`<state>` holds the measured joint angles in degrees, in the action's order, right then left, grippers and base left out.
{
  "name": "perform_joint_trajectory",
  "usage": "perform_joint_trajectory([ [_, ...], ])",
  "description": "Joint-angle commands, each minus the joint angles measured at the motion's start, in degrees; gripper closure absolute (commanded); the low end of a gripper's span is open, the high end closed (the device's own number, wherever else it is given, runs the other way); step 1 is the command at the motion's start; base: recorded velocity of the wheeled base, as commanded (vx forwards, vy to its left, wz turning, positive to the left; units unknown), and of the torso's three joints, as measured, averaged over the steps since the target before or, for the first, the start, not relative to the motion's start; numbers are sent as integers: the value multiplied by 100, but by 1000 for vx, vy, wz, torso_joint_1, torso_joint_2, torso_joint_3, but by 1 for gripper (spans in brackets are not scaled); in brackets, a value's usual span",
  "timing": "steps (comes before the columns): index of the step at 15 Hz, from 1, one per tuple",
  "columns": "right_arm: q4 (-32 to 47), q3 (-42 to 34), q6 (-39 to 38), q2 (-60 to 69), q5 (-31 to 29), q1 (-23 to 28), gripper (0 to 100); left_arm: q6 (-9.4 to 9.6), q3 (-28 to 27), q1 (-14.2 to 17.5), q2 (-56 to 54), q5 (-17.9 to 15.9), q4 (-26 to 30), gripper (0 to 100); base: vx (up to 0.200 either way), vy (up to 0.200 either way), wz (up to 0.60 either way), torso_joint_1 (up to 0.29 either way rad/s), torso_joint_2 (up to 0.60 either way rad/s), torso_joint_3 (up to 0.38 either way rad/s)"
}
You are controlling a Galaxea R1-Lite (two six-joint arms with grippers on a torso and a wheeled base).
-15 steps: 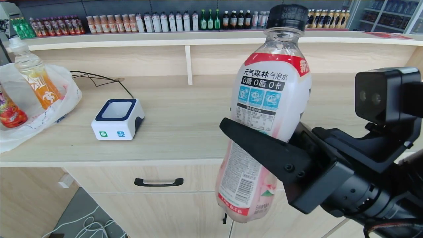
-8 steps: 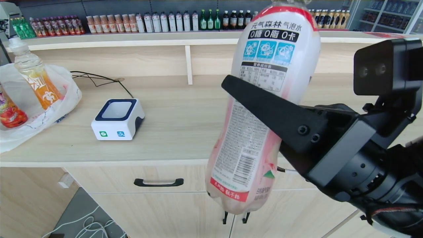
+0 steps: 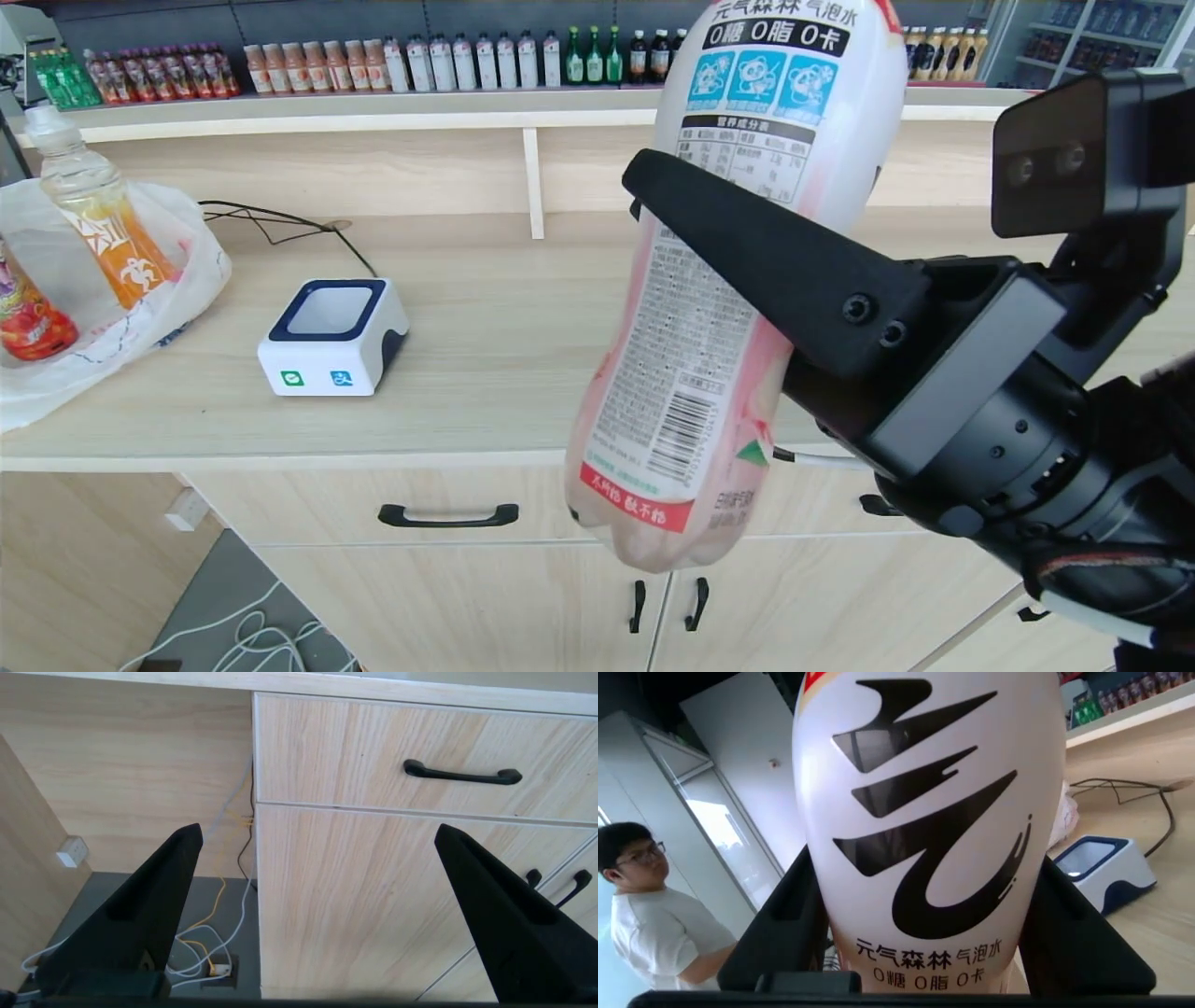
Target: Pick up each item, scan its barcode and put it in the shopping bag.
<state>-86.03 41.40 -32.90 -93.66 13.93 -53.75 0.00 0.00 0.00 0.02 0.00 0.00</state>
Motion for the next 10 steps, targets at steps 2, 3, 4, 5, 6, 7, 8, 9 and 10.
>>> perform_joint_trajectory([
  [2,-2,-35,-67,94,4,-4,100,9,0,0,-2,0,0,0,0,0,0,0,0,0],
  [3,-2,-44,-76,129,4,-4,100,0,0,0,-2,0,0,0,0,0,0,0,0,0],
  [4,-2,-79,-76,138,4,-4,100,0,0,-9,-2,0,0,0,0,0,0,0,0,0],
  [5,-2,-115,-76,155,13,-4,100,0,0,0,-2,0,0,0,0,0,0,0,0,0],
  [6,-2,-115,-76,190,13,-4,100,0,0,0,-2,0,0,0,0,0,0,0,0,0],
  [7,-10,-123,-76,208,4,-4,100,0,0,0,-2,0,0,0,0,0,0,0,0,0],
  [8,-2,-150,-76,287,4,-4,100,0,0,0,-2,0,0,0,0,0,0,0,0,0],
  [9,-2,-220,-76,313,4,5,100,0,0,0,-2,0,0,0,0,0,0,0,0,0],
  [10,-10,-299,-76,331,4,5,100,0,0,0,-2,0,0,0,0,0,0,0,0,0],
])
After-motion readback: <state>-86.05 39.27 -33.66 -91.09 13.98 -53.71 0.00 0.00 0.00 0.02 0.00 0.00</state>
